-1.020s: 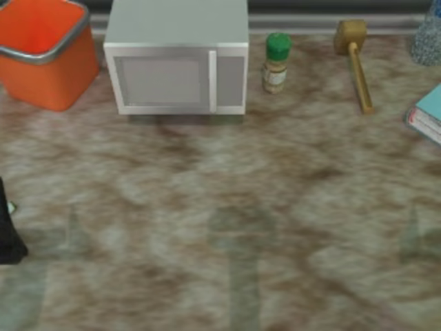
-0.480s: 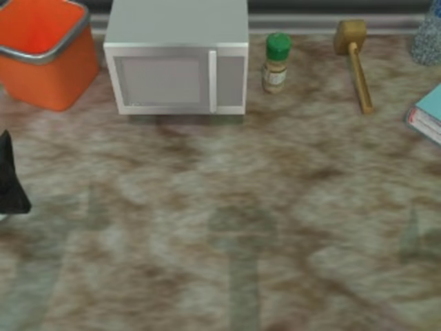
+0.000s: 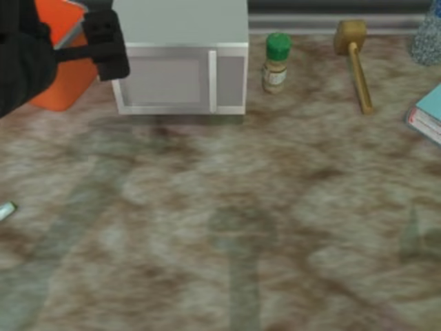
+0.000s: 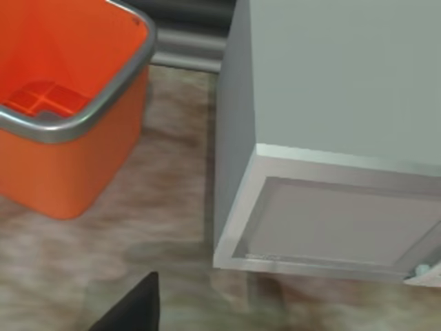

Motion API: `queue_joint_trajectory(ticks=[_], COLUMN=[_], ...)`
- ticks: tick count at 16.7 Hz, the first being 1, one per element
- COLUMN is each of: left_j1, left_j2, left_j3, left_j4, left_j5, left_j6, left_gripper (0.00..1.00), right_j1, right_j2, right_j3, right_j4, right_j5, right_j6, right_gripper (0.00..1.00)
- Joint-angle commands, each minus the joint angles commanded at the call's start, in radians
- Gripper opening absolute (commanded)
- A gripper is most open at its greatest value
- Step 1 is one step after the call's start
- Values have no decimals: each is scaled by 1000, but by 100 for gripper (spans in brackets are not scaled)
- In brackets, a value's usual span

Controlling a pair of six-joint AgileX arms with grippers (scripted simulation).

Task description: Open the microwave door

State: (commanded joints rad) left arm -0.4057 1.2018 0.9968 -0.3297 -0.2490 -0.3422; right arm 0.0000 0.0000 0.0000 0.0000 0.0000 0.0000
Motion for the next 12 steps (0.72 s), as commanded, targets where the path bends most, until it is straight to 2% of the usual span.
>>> queue_joint_trajectory(ticks=[6, 12], left_j1=[-170, -247], left_j2=[559, 795], left_j3=[426, 593], left_j4=[-140, -222], left_j5=[-101, -149], left_j6=[-147, -207], left_gripper=[100, 100], right_j1=[0, 0], right_j2=[0, 0], right_j3=[0, 0], right_j4=[0, 0], right_j5=[0, 0], right_j6=[0, 0], right_gripper=[100, 100])
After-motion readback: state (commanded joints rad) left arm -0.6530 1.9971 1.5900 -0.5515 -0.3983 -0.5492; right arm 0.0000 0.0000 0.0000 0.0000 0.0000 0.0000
